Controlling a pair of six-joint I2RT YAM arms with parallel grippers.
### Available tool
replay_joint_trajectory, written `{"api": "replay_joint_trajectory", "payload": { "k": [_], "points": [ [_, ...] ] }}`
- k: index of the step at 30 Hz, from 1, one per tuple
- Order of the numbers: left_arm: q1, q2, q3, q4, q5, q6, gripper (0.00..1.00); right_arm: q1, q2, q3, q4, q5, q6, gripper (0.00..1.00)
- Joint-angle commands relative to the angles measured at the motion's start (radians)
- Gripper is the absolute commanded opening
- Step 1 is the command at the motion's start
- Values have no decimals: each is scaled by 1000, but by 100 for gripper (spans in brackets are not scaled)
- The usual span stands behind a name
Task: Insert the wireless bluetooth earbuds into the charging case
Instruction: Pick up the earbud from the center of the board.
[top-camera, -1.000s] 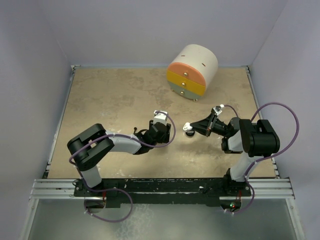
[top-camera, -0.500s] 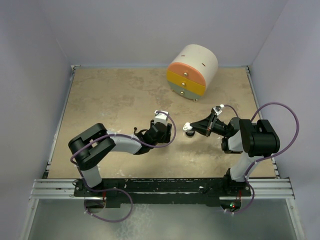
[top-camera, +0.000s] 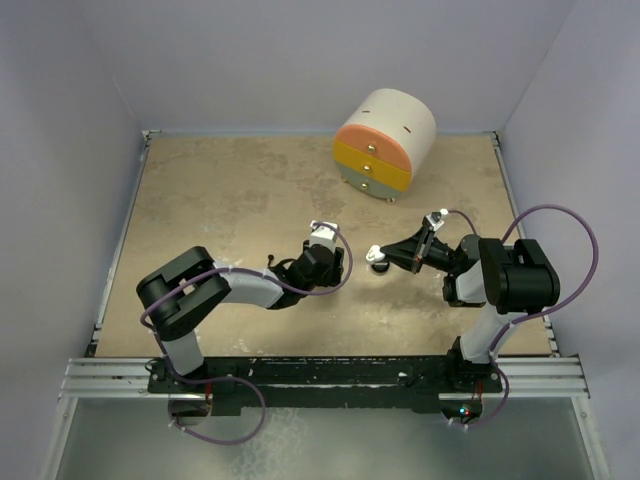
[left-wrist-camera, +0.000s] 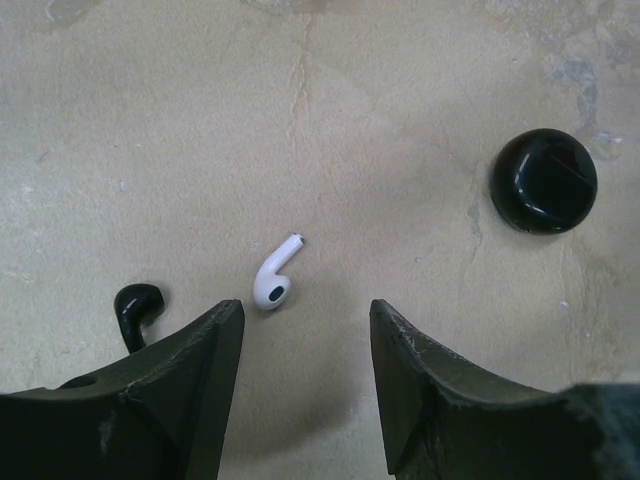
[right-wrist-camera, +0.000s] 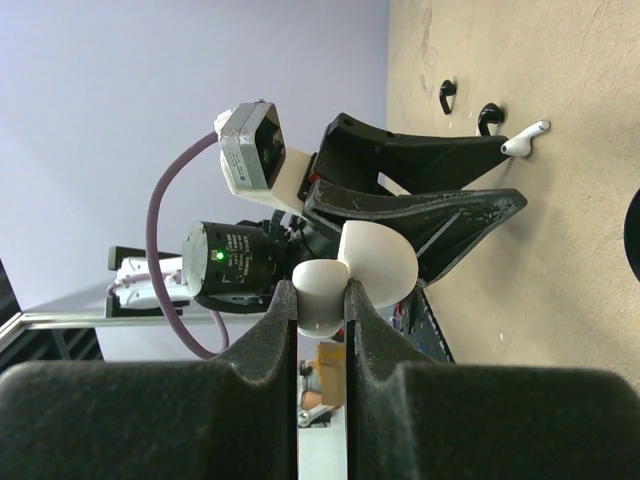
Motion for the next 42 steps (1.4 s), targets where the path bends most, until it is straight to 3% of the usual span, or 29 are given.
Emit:
{"api": "replay_joint_trajectory", "payload": {
  "k": [1, 9, 28, 42],
  "points": [
    [0, -42, -18, -10, 103, -41, 52, -8, -9, -1, 789, -33, -22, 0],
    [-4, -31, 3, -69, 158, -76, 53, -10, -16, 0, 788, -36, -20, 0],
    [11, 56, 104, -150, 28, -40, 54, -19, -20, 6, 788, -45, -13, 0],
    [31, 64, 119, -169, 11, -21, 54, -20, -10, 2, 789, -47, -21, 0]
  ]
}}
